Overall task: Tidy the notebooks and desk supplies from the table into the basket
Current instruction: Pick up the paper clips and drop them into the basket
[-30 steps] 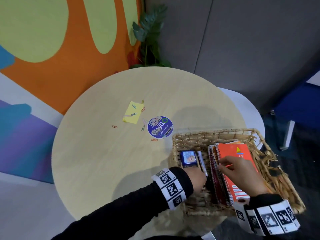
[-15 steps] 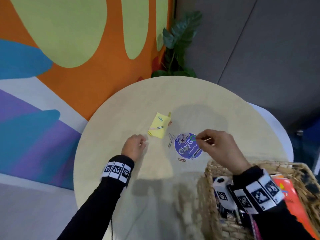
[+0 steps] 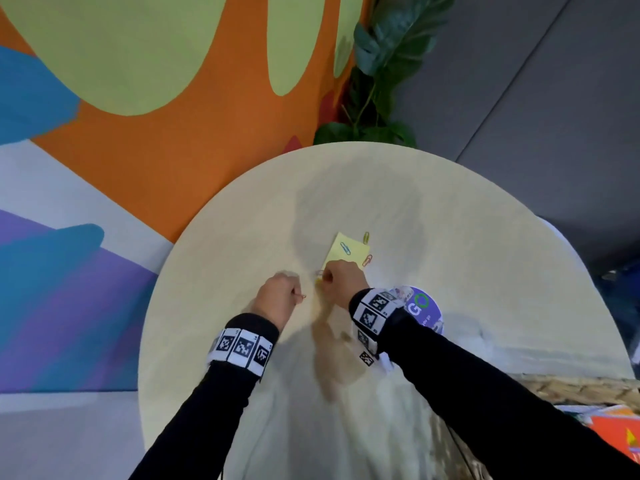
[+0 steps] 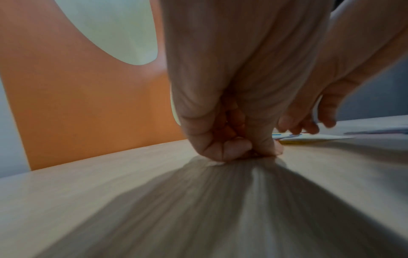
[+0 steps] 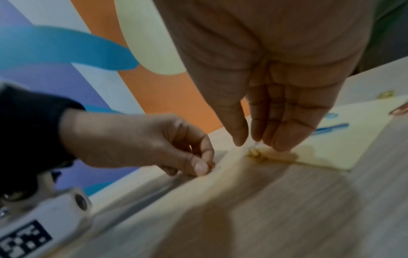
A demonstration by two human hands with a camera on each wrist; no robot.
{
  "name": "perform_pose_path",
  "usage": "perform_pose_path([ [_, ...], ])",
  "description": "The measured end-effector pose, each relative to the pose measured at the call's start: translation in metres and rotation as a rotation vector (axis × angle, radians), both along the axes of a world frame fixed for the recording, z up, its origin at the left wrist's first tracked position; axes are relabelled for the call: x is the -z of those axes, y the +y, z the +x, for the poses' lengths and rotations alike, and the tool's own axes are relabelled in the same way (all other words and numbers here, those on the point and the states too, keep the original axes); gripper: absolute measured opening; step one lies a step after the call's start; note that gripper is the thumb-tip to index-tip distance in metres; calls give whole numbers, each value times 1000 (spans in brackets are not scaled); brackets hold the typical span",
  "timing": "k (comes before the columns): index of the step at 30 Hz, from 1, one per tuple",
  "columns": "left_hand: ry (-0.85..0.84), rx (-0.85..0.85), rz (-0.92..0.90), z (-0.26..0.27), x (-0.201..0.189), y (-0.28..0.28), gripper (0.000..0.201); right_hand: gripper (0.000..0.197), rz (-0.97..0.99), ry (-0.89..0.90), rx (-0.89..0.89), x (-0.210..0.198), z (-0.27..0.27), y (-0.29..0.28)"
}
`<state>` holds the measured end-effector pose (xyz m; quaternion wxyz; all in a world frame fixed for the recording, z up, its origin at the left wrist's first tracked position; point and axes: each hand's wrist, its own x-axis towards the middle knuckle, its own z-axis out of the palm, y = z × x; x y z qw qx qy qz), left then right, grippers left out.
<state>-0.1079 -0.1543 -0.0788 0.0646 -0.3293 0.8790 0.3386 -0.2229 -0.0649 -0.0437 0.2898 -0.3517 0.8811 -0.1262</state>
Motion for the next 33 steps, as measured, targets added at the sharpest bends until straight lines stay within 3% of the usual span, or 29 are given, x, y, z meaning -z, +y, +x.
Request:
perform_pose_path([
  [4,89,-47,9,15,-3,11,23,23,60,35,61,18,5,-14],
  [8,122,-95,19,44,-9,39,7,25,80,37,57,19,5,-16],
  [11,156,-112,63,67,-13,68,6,25,98,3,28,5,9,-12],
  [14,132,-119,131,85,-15,99,12,10,45,-22,-13,-28,7,7],
  [18,187,-19,223,101,-16,135,31,5,-170,-36,-66,-94,7,82],
  [22,185,79,236,102,-22,166,24,10,-248,-18,17,-134,23,190],
  [28,274,159,222,92,-45,206,11,16,14,-103,1,-101,43,316],
  [30,344,180,197,89,-56,218,11,8,125,-148,-86,-84,52,332],
  [33,404,225,145,82,-70,234,7,15,272,-116,-211,-61,58,334],
])
